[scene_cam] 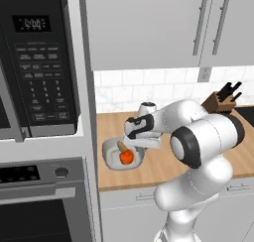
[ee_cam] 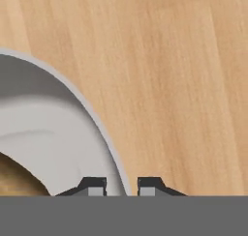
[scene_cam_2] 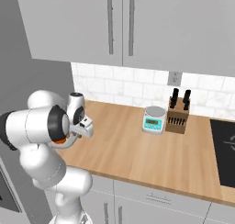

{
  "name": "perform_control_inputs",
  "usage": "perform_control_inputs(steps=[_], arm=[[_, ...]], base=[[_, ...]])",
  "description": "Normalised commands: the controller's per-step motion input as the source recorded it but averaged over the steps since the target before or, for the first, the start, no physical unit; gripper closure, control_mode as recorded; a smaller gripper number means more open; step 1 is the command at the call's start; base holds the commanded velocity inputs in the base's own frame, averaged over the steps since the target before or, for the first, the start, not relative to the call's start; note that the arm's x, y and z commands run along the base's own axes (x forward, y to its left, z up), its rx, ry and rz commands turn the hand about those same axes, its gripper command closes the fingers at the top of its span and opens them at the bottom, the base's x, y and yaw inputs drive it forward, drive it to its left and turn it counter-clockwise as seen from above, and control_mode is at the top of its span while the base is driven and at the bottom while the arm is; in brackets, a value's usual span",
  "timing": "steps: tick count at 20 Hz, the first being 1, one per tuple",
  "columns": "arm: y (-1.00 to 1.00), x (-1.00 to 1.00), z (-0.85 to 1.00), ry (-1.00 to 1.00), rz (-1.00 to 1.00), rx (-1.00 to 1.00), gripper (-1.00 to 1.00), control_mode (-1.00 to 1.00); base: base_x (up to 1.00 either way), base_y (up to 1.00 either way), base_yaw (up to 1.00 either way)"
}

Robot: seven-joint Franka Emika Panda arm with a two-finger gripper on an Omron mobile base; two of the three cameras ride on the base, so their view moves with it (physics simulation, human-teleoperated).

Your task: Take the meat container that has the chicken drumstick and place it on the second highest rack of the freezer. Then take the vegetable container that has the squash and sweet potato and place it on the highest rack of the freezer.

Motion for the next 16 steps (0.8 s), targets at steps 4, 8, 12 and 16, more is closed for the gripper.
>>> perform_control_inputs(steps=[4,8,12,16], arm=[[-0.07,0.01,0.65,0.00,-0.19,0.04,1.00,-1.00],[-0.35,-0.13,0.79,-0.02,-0.30,0.03,1.00,-1.00],[-0.44,-0.39,0.80,-0.04,-0.36,0.04,1.00,-1.00],[-0.29,-0.57,0.69,-0.04,-0.40,0.01,1.00,-1.00]], base=[[0.00,0.00,0.00],[0.00,0.00,0.00],[0.00,0.00,0.00],[0.00,0.00,0.00]])
